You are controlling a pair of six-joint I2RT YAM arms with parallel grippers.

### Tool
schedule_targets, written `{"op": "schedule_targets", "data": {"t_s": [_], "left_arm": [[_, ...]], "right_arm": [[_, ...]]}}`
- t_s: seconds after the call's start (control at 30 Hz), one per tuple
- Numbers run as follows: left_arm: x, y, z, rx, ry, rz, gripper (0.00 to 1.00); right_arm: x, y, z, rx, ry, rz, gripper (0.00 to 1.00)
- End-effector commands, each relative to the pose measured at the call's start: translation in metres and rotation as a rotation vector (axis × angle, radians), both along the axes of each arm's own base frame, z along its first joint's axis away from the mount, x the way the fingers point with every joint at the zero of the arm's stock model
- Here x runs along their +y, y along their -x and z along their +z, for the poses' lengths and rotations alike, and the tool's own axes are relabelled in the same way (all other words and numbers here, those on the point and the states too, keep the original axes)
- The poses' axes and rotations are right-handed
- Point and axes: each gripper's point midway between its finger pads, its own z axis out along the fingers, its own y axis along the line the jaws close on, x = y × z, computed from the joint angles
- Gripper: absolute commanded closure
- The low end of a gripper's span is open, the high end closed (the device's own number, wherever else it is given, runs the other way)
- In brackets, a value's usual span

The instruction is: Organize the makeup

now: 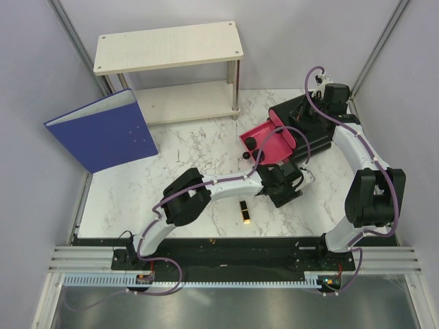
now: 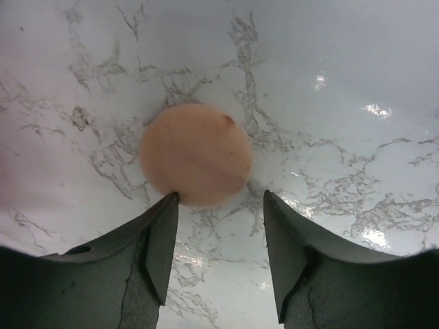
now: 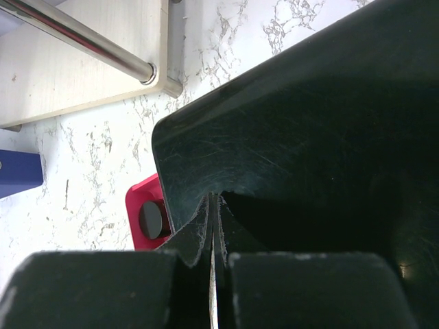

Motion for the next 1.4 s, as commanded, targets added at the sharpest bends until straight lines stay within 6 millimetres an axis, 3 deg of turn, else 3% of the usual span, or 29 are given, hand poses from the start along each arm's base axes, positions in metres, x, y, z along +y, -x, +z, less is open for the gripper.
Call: {"op": "schedule_targets", "data": {"t_s": [0.0,0.07,0.1,0.23,0.37,0.53,0.97,1.07,1.17,1.23,1.27,1.33,1.37], "left_arm": [[-0.018,-0.015,0.008,-0.022,0.068,0.002,0.42],[-0.020,-0.013,0.002,0.015,0.074,-0.008,0.54],[-0.018,-0.011,-0.003,0.028,0.065,-0.011,0.69],[-0.014,-0.010,-0.008,0.049,0.051,-0.021,0.98],[-0.005,-0.005,-0.006,0.054,0.034,-0.018,0.98],[0.004,-0.002,0.010,0.042,0.045,-0.016,0.98],[0.021,-0.028,0.115,-0.189,0.147,0.018,0.98],[0.024,-0.040,0.130,-0.263,0.139,0.018,0.98],[0.031,-0.065,0.141,-0.318,0.121,0.071,0.98],[0.040,-0.087,0.134,-0.315,0.093,0.118,0.98],[0.038,-0.098,0.146,-0.325,0.115,0.154,0.98],[0.048,-0.120,0.136,-0.291,0.093,0.218,0.98],[0.043,-0.128,0.151,-0.291,0.136,0.232,0.98]], "right_arm": [[-0.026,0.140,-0.153,0.735,0.165,-0.020,1.00],[-0.026,0.141,-0.152,0.736,0.168,-0.018,1.00],[-0.026,0.141,-0.151,0.739,0.172,-0.017,1.00],[-0.027,0.138,-0.149,0.733,0.172,-0.021,1.00],[-0.025,0.136,-0.147,0.727,0.163,-0.023,1.00],[-0.025,0.136,-0.149,0.730,0.160,-0.024,1.00],[-0.023,0.135,-0.151,0.732,0.147,-0.024,1.00],[-0.022,0.134,-0.152,0.732,0.140,-0.025,1.00],[-0.022,0.133,-0.150,0.728,0.139,-0.027,1.00],[-0.022,0.134,-0.151,0.729,0.143,-0.027,1.00],[-0.022,0.134,-0.150,0.726,0.143,-0.028,1.00],[-0.022,0.135,-0.151,0.730,0.143,-0.026,1.00],[-0.022,0.135,-0.152,0.730,0.143,-0.027,1.00]]}}
